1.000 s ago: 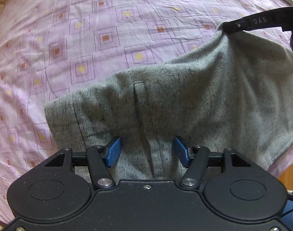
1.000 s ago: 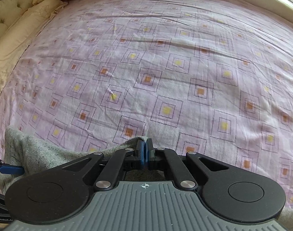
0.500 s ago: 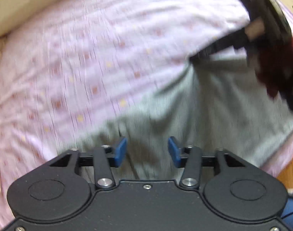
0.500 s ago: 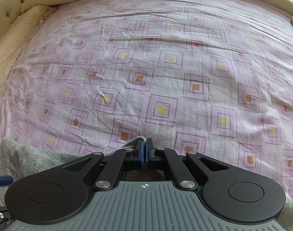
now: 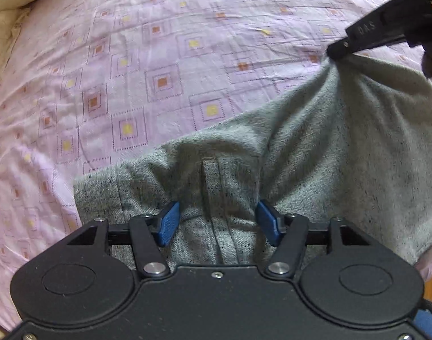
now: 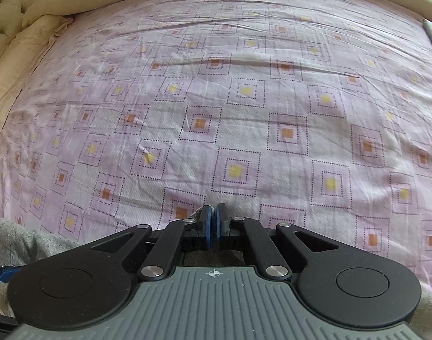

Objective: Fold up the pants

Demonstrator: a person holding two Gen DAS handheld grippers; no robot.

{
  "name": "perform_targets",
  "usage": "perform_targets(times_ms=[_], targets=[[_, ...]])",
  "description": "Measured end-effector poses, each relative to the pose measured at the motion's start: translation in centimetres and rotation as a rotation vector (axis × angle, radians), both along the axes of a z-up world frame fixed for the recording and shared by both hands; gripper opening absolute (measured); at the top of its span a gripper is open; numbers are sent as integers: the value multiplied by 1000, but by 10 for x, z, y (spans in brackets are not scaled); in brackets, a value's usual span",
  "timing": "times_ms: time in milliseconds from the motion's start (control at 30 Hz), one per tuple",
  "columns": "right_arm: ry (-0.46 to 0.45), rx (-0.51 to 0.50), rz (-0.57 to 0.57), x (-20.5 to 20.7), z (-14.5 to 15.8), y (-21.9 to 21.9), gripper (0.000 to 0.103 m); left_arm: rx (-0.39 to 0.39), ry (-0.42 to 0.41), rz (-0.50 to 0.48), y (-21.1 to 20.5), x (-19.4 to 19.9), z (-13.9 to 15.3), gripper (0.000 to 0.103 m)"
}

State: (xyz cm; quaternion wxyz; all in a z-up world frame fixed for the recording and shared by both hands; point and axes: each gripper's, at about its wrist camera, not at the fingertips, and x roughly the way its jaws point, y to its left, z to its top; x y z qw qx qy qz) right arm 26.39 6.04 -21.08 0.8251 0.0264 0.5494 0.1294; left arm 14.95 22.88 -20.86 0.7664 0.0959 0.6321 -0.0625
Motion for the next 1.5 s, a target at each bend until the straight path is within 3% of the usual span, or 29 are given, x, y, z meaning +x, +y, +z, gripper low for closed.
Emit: perform_targets(times_ms=[100,233,367,467,567,633,667,800,900,1067,1167,1200,1267,1367,1500], targets=[[-142,73,-98,-17,30,-30,9,0,-48,-39,-2,3,19,55],[-192,41,-147,-46,49,-66,9,-42,-124,-69,-21,20,41,55],[-148,9,-137,-68,42,-79,9,-106,-127,-90,-52,48,37,56],[-93,-13,-123,-76,29,-82,9,-91,-83,-80,-58,55,17,56],[-35,-90,-128,-69,12,-92,9,-8,-34,-64,-40,47,-6,57],[-6,-163,-181,-61,0,-108,8,39,-52,-70,-22,36,-11,60],[-5,-158,-215,-57,-2,-118,7,50,-49,-68,-13,33,-12,67],[-10,-156,-261,-53,4,-133,7,-14,-11,0,9,29,-3,66],[-80,-81,-165,-66,23,-116,8,-44,-46,20,6,27,15,58],[-113,-4,74,-73,31,-52,8,-63,-142,148,23,33,28,63],[-89,26,169,-71,24,-14,8,101,-34,207,41,43,-4,60],[-77,41,192,-71,22,-3,8,123,-16,208,49,42,-12,66],[-41,67,243,-72,18,16,8,80,-24,214,64,35,-12,72],[-20,35,317,-73,8,39,8,43,-1,240,77,32,-11,72],[-17,4,281,-52,-4,55,7,25,-1,258,83,25,-11,75]])
